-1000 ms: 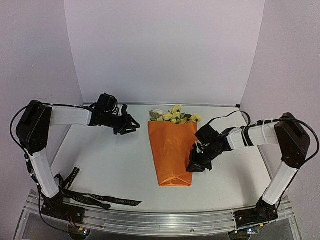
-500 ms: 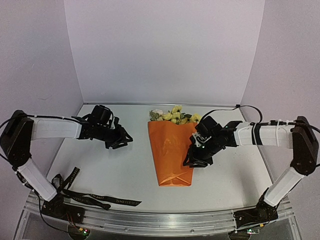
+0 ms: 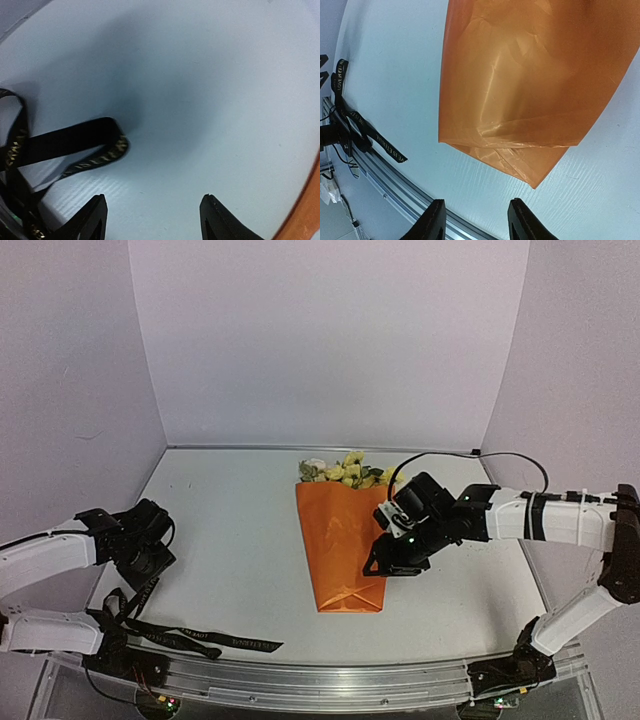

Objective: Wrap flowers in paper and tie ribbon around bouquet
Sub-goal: Press the fold line of the folded bouquet, then pick up the center of the board from the right side of the ribbon, then pass from the left arm to the right

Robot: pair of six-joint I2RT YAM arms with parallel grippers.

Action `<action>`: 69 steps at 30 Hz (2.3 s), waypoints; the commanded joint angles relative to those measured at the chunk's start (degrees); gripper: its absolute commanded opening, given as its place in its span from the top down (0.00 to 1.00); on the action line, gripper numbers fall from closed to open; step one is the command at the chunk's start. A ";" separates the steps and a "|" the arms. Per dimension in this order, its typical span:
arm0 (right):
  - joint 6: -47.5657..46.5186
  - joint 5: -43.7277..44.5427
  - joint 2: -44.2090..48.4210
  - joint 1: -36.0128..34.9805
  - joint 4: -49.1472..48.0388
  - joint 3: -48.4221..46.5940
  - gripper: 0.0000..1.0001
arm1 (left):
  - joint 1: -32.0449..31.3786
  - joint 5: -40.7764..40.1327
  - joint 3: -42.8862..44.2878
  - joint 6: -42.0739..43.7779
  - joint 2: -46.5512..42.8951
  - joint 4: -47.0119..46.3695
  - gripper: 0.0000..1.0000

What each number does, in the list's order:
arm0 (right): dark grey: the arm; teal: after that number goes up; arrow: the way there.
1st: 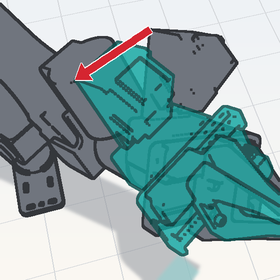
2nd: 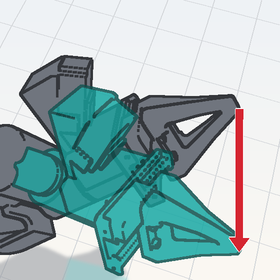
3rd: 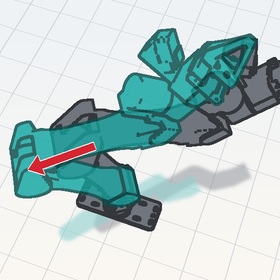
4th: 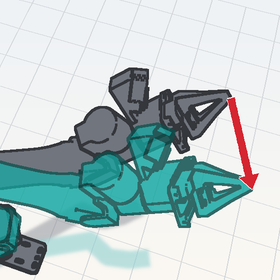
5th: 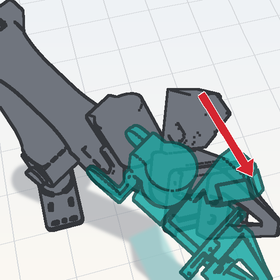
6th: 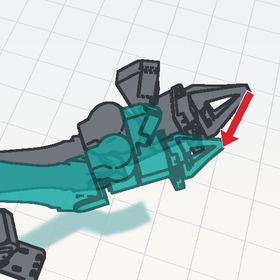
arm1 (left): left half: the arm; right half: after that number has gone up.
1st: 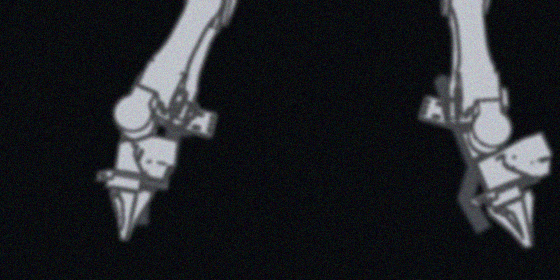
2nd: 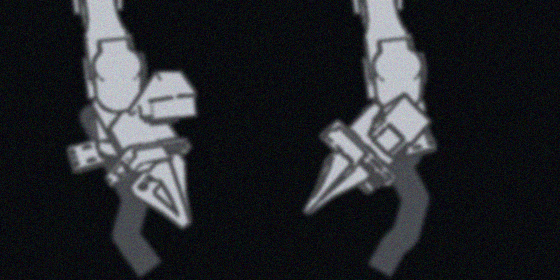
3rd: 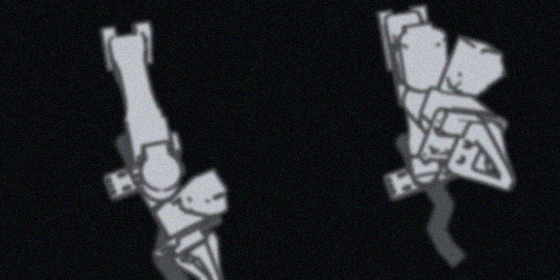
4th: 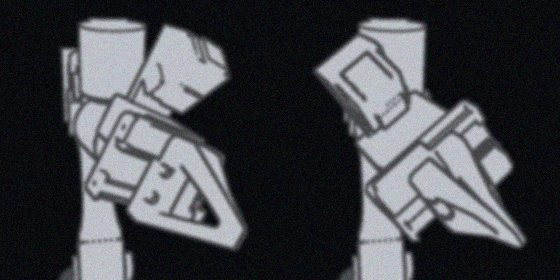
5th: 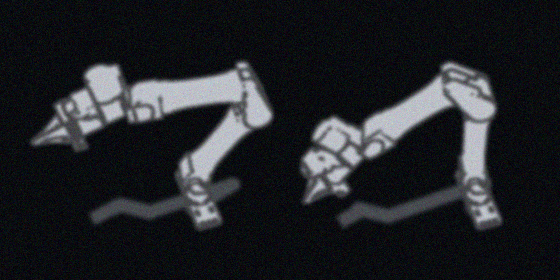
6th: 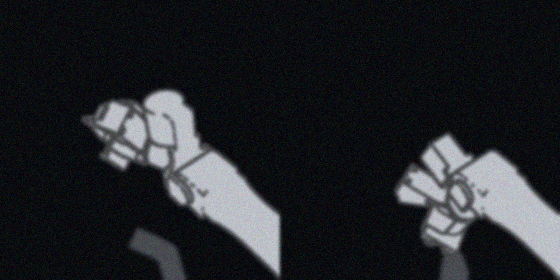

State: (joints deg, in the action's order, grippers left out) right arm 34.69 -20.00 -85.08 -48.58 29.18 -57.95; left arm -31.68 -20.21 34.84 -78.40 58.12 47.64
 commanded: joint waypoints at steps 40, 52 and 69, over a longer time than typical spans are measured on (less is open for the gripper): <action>-7.32 10.66 13.38 -0.15 0.59 7.11 0.51 | -14.47 18.10 28.55 22.78 26.13 -39.75 1.00; -11.16 32.17 26.51 -0.09 -0.35 13.74 0.38 | -20.89 44.50 57.34 31.42 51.03 -47.39 1.00; -8.25 47.96 41.55 0.23 10.77 19.73 0.23 | -25.92 62.45 88.91 42.46 75.72 -30.92 0.56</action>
State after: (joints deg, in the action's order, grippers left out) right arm 24.17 23.90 -44.57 -48.53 36.95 -40.33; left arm -57.47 40.93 122.61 -40.42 135.00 10.84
